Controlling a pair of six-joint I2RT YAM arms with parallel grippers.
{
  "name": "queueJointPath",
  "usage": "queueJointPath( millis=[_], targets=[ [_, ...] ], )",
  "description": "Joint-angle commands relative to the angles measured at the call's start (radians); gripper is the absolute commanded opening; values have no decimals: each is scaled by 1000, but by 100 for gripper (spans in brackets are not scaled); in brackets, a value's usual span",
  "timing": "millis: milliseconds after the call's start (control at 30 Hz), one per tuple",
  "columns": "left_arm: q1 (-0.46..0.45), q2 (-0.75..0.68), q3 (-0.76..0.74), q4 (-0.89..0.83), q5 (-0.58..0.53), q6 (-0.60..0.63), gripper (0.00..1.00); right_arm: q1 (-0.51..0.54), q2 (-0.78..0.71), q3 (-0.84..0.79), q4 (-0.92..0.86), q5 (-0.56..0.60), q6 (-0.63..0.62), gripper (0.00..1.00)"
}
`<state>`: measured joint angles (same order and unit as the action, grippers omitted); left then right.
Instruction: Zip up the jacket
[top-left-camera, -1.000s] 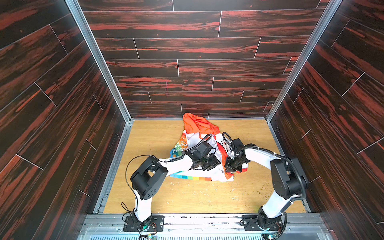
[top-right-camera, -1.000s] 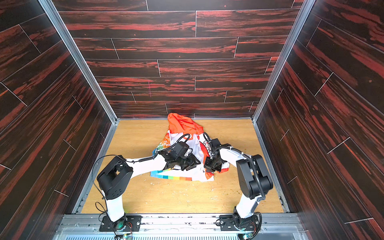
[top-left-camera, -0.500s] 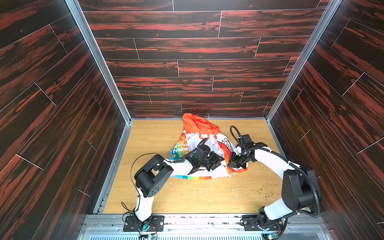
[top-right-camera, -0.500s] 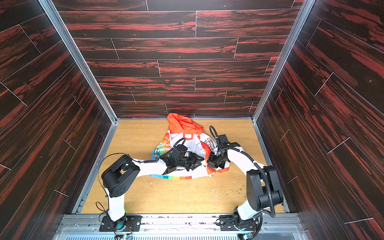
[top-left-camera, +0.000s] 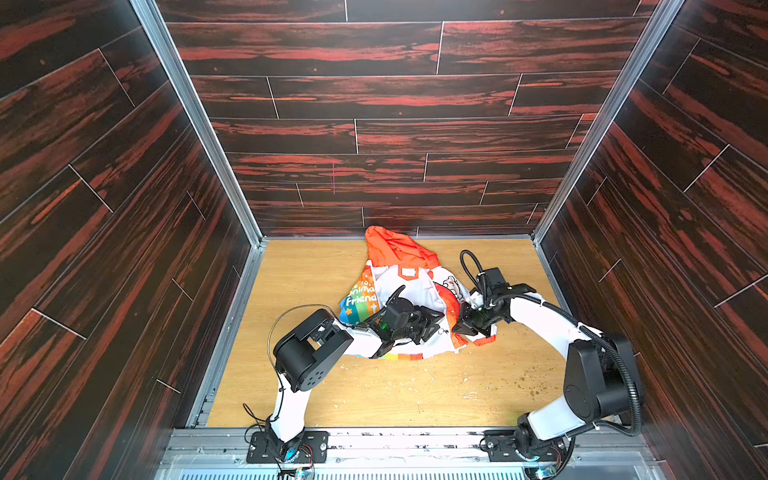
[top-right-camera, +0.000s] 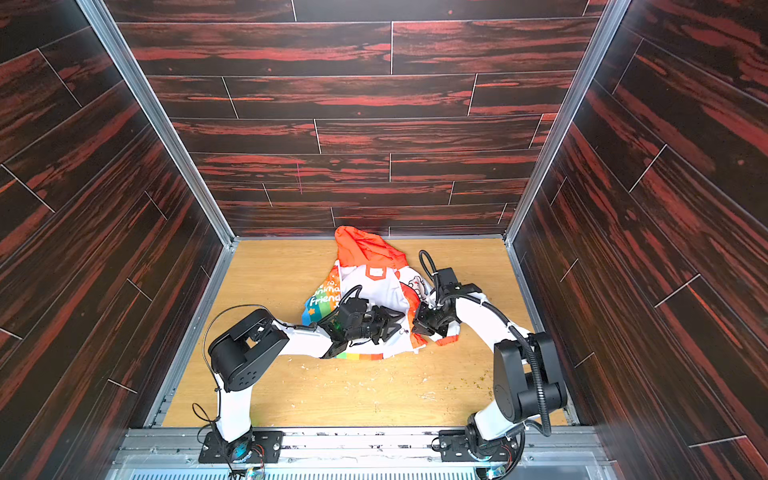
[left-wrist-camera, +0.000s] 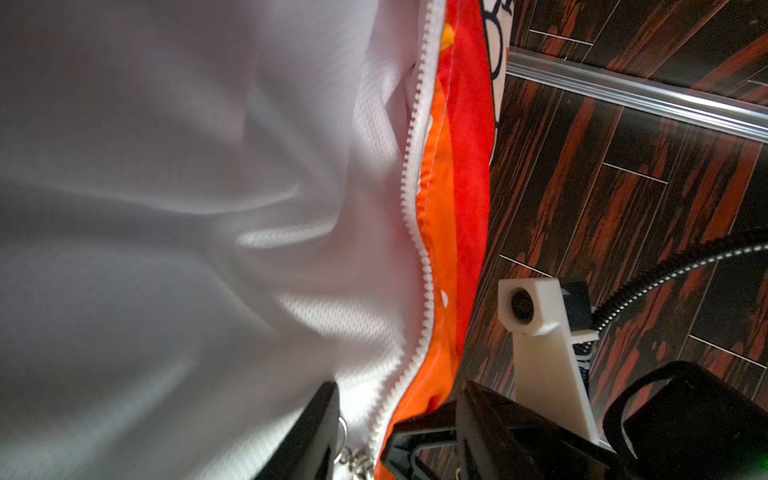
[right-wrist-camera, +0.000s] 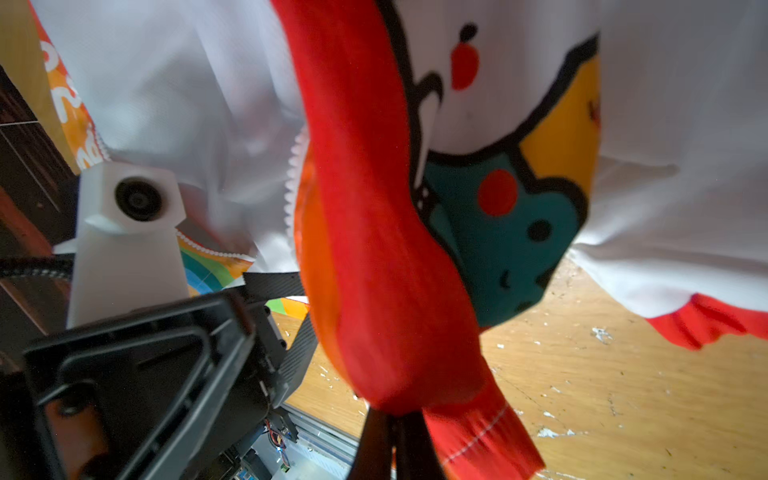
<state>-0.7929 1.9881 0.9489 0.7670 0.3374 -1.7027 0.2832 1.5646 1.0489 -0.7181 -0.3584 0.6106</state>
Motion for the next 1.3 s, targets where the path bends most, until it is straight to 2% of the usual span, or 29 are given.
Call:
queueJointPath(
  millis=[0,233,533,800,933,1267],
  targets=[
    [3,-8,-30,55,-23,-28,48,-7,-46,25,-28,-26,8,0],
    [3,-1,-54,75,-30,-34,49,-10,-40,37,-35,-31,0,0],
    [0,47,-13,153,-8,-62,50,-12,-34,39,-30,-43,2,0],
    [-6,98,-60,330,-32,-148,51,-13,-26,33,-20,-46,8,0],
    [-5,119,-67,431,-47,-182,48,-15,-21,18,-11,-44,10,0],
    [-7,94,-82,453,-49,-172,40,-19,-22,-4,5,-39,17,0]
  ],
)
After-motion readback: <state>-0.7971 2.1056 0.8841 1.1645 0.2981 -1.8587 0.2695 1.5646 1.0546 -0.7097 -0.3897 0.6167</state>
